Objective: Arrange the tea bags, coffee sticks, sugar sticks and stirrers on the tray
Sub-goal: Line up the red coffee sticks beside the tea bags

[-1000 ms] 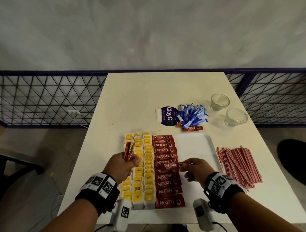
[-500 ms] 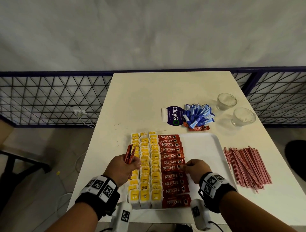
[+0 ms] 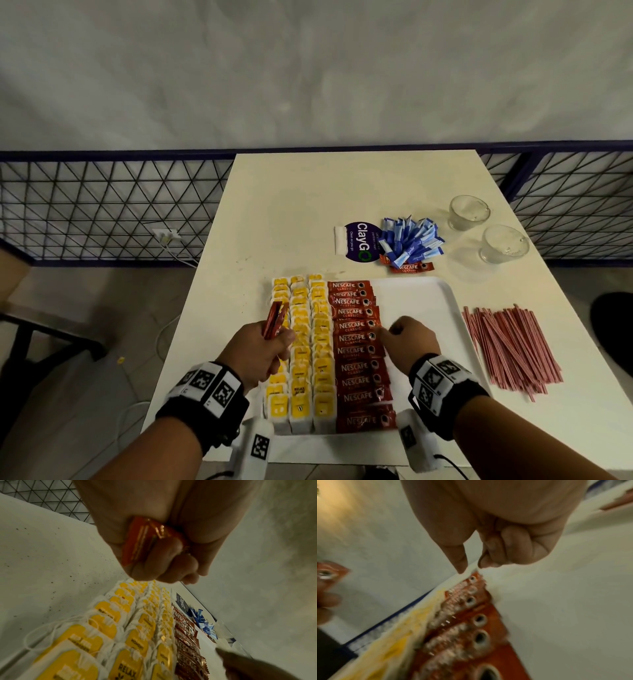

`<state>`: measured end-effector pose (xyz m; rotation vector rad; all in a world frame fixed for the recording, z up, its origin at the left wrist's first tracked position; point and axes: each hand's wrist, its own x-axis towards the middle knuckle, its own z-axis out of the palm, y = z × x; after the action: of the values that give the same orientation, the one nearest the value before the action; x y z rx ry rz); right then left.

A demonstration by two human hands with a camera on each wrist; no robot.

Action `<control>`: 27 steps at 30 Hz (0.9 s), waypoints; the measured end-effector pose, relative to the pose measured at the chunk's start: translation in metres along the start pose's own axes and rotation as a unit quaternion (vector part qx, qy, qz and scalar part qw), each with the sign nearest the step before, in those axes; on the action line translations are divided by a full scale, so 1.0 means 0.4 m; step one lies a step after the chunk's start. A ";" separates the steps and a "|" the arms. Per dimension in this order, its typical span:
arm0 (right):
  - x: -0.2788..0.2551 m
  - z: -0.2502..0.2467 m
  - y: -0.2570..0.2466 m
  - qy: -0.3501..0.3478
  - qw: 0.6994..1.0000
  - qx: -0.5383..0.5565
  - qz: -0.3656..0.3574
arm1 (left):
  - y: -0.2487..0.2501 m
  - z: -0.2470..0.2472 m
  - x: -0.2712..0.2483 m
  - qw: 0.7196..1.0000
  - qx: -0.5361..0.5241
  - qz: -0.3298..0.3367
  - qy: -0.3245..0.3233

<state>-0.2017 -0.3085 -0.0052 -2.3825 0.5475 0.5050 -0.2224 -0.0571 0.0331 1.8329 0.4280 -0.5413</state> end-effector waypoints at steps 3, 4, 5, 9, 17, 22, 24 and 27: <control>-0.042 -0.021 -0.078 -0.033 0.983 0.075 -0.165 | 0.005 0.008 -0.008 0.995 0.060 -0.021 -0.083; -0.060 -0.028 -0.109 -0.078 0.967 0.086 -0.226 | 0.010 0.015 -0.011 0.991 0.074 -0.022 -0.112; -0.071 -0.031 -0.133 -0.123 0.950 0.090 -0.274 | 0.019 0.023 -0.014 0.987 0.075 -0.022 -0.139; -0.087 -0.043 -0.169 -0.178 0.912 0.105 -0.355 | 0.066 0.046 -0.021 0.976 0.063 -0.025 -0.205; -0.071 -0.053 -0.142 -0.133 0.939 0.167 -0.271 | 0.083 0.044 -0.018 0.975 -0.070 -0.027 -0.211; -0.044 -0.070 -0.104 -0.113 0.940 0.252 -0.199 | 0.062 0.053 -0.002 0.980 -0.157 0.005 -0.124; -0.042 -0.074 -0.089 -0.135 0.922 0.315 -0.177 | 0.056 0.057 0.006 0.983 -0.159 0.014 -0.091; -0.044 -0.073 -0.075 -0.145 0.904 0.372 -0.152 | 0.055 0.070 0.012 0.983 -0.163 0.019 -0.082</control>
<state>-0.1952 -0.3018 0.0390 -1.5789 0.1703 0.4026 -0.2111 -0.0905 0.0400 1.4684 0.3461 -0.5568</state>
